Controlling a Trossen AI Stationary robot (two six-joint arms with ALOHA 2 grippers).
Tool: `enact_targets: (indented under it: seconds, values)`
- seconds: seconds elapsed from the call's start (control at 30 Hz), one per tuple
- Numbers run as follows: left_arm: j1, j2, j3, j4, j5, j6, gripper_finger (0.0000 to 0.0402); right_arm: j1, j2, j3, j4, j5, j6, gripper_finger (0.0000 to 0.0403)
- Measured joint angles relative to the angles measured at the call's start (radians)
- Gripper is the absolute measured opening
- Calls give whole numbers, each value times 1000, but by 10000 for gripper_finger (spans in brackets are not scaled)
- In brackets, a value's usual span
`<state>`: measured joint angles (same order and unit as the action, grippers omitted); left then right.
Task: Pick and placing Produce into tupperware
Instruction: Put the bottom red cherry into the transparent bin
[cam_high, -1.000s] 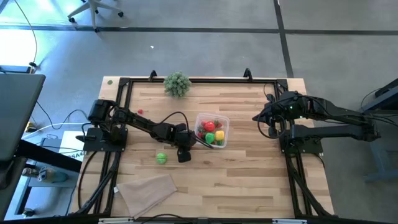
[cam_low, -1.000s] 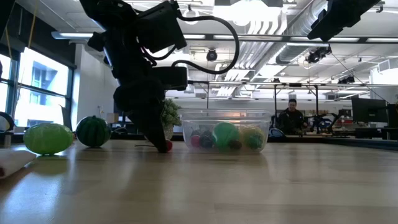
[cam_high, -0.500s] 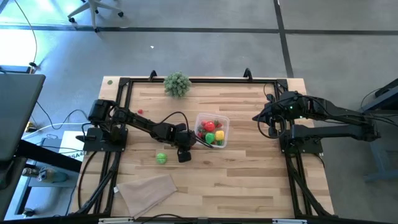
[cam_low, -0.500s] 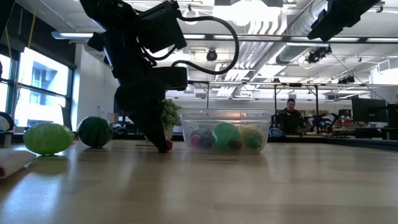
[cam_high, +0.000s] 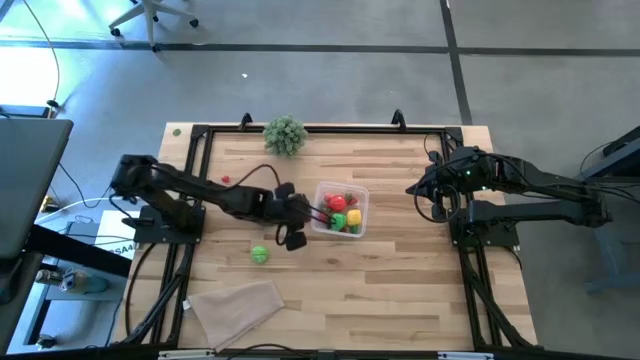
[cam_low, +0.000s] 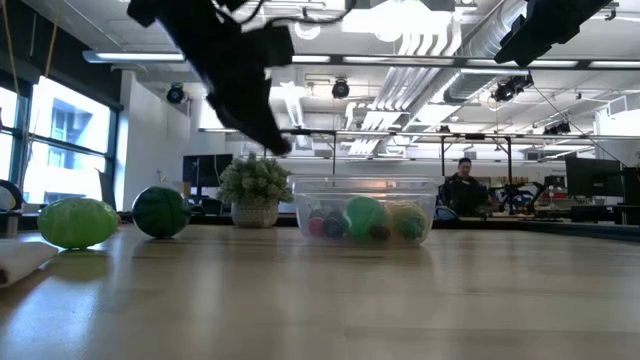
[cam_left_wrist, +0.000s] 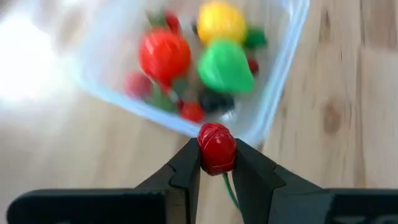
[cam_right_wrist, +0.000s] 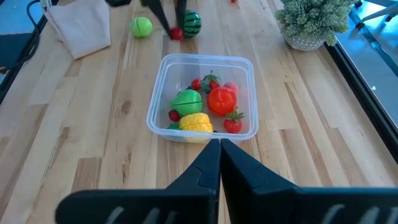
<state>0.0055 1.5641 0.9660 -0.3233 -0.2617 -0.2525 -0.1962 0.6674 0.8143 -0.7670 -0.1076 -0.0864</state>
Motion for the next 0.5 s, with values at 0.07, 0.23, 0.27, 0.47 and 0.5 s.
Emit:
enact_targets:
  seconds: [0.07,0.23,0.27,0.47,0.5]
  values:
    - [0,-28,21,-1,-39,37,72,0,0,0,0,0,0,2]
    - [1,-40,132,-22,-73,139,72,0,0,0,0,0,0,2]
    - [2,-36,156,-29,-74,156,72,0,0,0,0,0,0,2]
    - [40,58,273,-84,-47,196,72,0,0,0,-1,0,0,2]
    - [49,79,285,-93,-30,196,72,0,0,0,0,0,0,2]
